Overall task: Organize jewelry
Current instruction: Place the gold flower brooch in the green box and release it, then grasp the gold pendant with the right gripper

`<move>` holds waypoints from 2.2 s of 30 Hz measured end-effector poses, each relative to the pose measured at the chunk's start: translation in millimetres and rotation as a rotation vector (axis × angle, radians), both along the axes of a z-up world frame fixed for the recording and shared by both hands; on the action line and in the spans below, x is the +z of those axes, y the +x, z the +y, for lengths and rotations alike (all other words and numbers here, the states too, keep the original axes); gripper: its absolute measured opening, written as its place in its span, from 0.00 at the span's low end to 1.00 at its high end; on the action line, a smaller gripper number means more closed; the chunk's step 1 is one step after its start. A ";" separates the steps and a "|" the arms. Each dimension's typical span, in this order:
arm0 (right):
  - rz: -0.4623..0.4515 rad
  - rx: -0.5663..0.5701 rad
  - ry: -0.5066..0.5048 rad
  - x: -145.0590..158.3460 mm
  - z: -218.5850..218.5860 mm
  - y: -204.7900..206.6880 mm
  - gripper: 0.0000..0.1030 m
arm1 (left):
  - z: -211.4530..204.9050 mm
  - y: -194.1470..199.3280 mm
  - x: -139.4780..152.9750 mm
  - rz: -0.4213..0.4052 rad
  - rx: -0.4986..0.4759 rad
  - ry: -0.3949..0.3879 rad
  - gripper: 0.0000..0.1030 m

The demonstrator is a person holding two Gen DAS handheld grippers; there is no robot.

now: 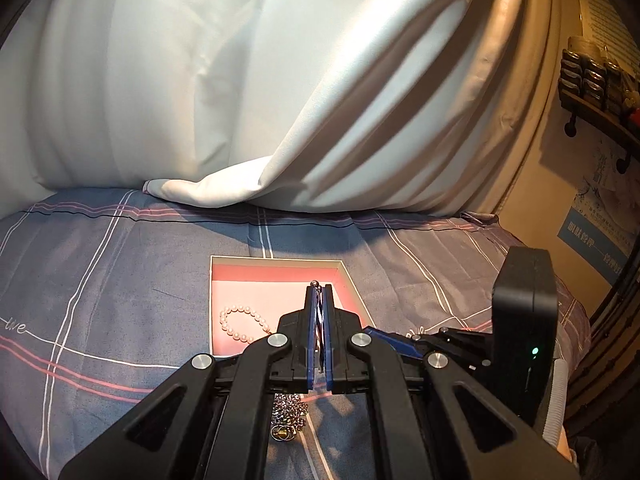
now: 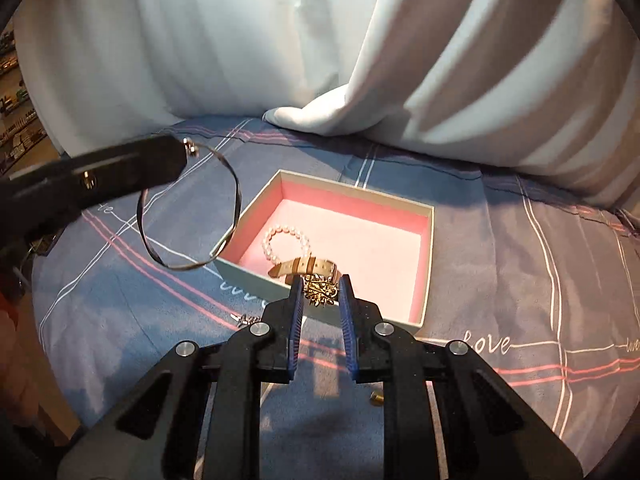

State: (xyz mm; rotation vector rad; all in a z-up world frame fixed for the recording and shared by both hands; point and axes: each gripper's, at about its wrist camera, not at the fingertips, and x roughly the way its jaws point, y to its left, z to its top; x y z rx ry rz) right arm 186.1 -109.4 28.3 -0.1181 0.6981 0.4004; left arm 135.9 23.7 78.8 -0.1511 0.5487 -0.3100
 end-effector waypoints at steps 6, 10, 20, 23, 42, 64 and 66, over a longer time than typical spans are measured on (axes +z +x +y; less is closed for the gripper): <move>-0.049 -0.019 0.009 32.0 2.8 27.4 0.18 | 4.1 19.5 8.2 -0.014 0.033 0.008 0.03; -0.040 -0.027 0.015 34.4 4.0 44.6 0.18 | 6.0 40.8 4.8 0.005 0.055 0.024 0.03; 0.045 -0.056 -0.001 7.9 8.0 83.5 0.18 | 14.0 90.8 -24.8 0.123 0.090 0.040 0.03; 0.059 -0.058 -0.008 1.0 8.5 88.1 0.18 | 15.0 96.6 -32.2 0.145 0.090 0.044 0.03; 0.120 -0.100 -0.057 -63.5 -31.9 -9.4 0.58 | 7.9 -4.1 -111.1 0.289 -0.020 0.071 0.42; 0.185 -0.120 0.068 -96.9 -48.2 -29.4 0.50 | -9.6 -4.9 -147.0 0.266 -0.046 0.148 0.03; 0.184 -0.100 0.069 -95.5 -44.0 -30.0 0.50 | -8.3 -5.7 -144.4 0.261 -0.045 0.142 0.03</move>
